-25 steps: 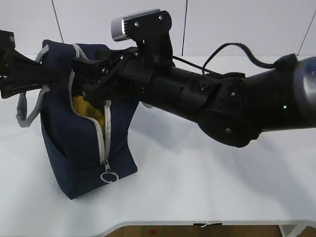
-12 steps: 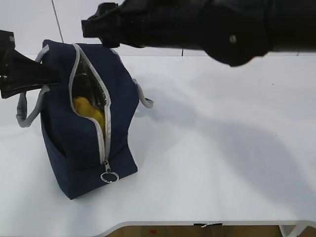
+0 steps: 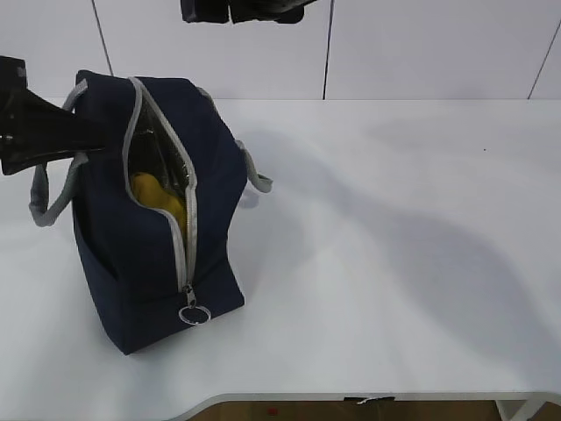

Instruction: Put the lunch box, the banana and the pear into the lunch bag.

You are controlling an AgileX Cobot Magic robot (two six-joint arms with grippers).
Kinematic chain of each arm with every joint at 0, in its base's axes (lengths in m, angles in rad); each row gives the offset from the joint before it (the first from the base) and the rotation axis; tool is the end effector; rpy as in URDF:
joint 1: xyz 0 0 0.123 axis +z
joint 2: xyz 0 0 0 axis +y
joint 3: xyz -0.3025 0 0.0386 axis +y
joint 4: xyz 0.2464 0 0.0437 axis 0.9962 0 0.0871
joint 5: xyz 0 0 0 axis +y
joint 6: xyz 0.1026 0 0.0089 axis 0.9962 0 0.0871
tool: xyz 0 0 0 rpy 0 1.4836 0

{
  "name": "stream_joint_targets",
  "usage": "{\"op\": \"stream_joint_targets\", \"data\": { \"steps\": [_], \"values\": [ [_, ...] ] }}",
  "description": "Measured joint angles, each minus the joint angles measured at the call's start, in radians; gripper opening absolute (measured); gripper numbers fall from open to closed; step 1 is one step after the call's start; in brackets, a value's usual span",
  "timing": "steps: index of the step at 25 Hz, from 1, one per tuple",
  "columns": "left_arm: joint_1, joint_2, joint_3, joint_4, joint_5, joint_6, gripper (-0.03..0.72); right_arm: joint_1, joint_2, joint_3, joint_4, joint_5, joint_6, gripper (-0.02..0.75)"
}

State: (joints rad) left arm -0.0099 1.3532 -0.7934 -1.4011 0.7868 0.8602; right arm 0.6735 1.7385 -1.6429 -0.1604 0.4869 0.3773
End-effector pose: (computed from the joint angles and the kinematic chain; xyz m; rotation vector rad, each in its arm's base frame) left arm 0.2628 -0.0745 0.2888 -0.0664 2.2165 -1.1185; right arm 0.3398 0.2613 0.3864 -0.4093 2.0544 0.4811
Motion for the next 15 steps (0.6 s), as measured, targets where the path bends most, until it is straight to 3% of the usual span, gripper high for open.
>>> {"op": "stream_joint_targets", "data": {
  "steps": [10, 15],
  "values": [
    [0.000, 0.000, 0.000, 0.000, 0.002, 0.001, -0.001, -0.032, 0.069, -0.117, 0.076, 0.222, 0.002, 0.402],
    [0.000, 0.000, 0.000, 0.000, 0.016, 0.004, -0.001, -0.082, 0.170, -0.261, 0.214, 0.384, -0.100, 0.400]
  ]
}}
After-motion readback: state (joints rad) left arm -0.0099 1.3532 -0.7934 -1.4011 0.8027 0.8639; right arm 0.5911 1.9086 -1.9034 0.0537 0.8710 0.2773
